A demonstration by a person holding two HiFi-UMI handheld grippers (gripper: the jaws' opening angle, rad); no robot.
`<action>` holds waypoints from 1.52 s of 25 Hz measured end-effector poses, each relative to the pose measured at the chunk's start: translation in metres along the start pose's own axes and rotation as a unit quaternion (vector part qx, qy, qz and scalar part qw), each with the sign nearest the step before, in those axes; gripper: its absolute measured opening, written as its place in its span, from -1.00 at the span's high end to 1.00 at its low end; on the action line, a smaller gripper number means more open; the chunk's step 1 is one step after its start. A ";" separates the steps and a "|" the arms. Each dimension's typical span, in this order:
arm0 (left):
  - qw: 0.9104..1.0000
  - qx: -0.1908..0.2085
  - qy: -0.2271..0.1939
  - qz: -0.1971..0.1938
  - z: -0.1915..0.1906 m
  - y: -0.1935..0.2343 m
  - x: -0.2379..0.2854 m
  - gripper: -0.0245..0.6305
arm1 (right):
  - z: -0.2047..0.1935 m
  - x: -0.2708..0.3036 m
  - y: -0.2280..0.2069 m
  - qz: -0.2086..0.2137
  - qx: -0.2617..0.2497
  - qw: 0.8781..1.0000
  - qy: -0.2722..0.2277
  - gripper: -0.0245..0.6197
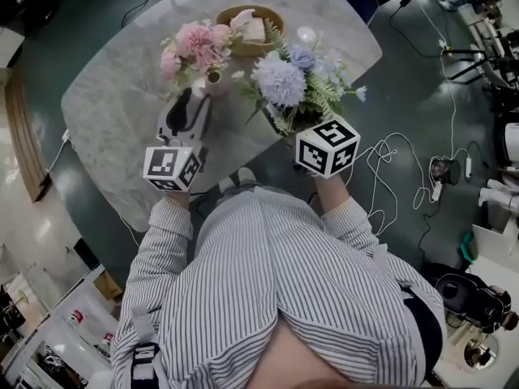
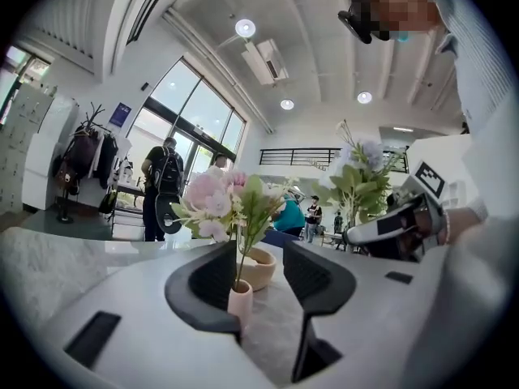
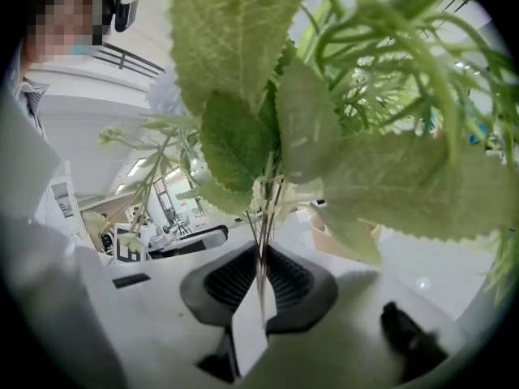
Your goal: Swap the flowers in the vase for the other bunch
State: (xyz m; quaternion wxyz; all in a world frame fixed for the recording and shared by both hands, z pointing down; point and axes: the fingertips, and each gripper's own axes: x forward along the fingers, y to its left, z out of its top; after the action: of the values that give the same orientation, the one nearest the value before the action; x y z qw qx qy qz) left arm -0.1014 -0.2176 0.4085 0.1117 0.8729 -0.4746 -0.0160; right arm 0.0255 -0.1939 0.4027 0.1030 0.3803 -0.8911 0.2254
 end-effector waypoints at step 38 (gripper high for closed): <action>1.000 -0.029 -0.012 -0.002 0.010 -0.030 -0.049 0.89 | 0.001 0.000 0.031 0.034 -0.009 0.999 -0.035 0.79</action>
State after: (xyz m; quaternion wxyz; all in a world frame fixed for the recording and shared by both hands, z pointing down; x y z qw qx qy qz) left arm -0.1045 -0.1630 0.3885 0.1312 0.8702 -0.4731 -0.0404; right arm 0.0032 -0.1757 0.3919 0.0679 0.3564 -0.9085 0.2074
